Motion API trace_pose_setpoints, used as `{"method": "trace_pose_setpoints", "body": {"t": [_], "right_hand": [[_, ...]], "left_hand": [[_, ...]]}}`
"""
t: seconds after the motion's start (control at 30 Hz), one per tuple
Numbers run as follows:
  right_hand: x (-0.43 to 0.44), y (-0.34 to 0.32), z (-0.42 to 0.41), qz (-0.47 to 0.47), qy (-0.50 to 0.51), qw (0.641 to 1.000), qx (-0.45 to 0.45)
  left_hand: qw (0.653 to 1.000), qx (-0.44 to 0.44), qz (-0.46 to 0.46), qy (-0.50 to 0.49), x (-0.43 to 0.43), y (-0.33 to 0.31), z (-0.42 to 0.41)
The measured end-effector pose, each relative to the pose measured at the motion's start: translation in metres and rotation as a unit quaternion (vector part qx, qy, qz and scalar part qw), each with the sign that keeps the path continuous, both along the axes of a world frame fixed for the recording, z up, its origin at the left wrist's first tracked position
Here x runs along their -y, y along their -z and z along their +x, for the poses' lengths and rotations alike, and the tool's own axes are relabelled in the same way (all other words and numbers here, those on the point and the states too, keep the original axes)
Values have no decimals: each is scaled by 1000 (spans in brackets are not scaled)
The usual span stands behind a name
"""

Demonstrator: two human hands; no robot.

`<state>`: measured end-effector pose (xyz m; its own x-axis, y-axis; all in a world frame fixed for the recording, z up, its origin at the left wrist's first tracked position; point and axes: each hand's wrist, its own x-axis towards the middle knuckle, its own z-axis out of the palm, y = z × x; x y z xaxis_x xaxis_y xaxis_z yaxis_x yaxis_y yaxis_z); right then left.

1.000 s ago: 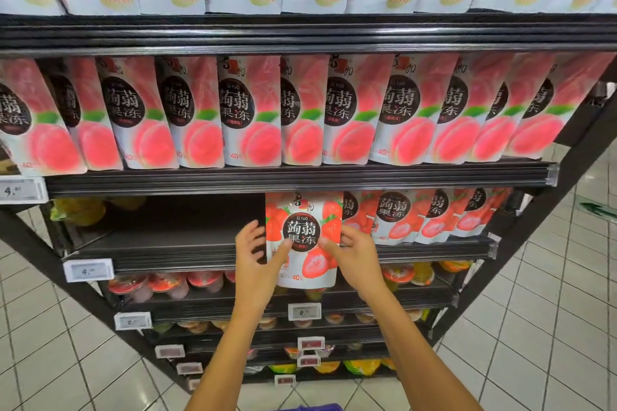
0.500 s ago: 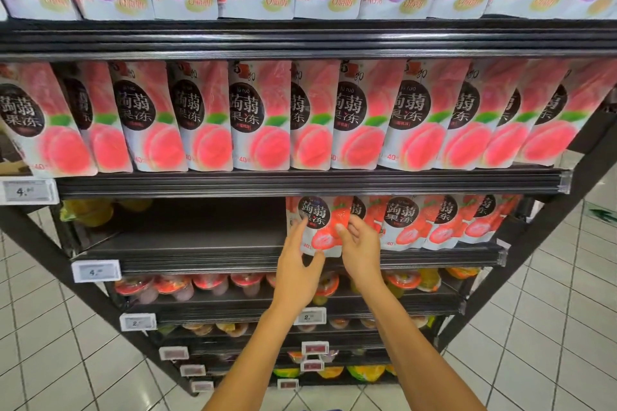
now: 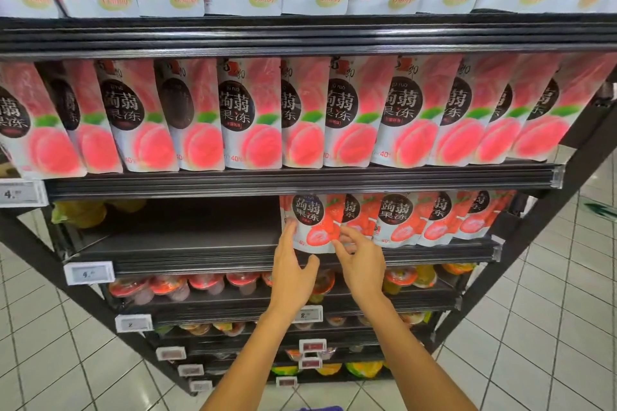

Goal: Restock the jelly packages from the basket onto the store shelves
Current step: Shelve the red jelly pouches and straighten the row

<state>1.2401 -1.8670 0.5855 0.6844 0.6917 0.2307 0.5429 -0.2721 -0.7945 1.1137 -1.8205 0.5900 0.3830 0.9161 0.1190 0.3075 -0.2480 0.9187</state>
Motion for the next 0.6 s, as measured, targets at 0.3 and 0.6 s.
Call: {"method": "trace_pose_setpoints", "body": {"t": [0.3, 0.6], "right_hand": [[-10, -1, -3, -30, 22, 999, 18], [-1, 3, 0, -33, 16, 999, -2]], "left_hand": [[1000, -6, -10, -22, -4, 1, 1], [1000, 9, -11, -22, 0, 7, 0]]}}
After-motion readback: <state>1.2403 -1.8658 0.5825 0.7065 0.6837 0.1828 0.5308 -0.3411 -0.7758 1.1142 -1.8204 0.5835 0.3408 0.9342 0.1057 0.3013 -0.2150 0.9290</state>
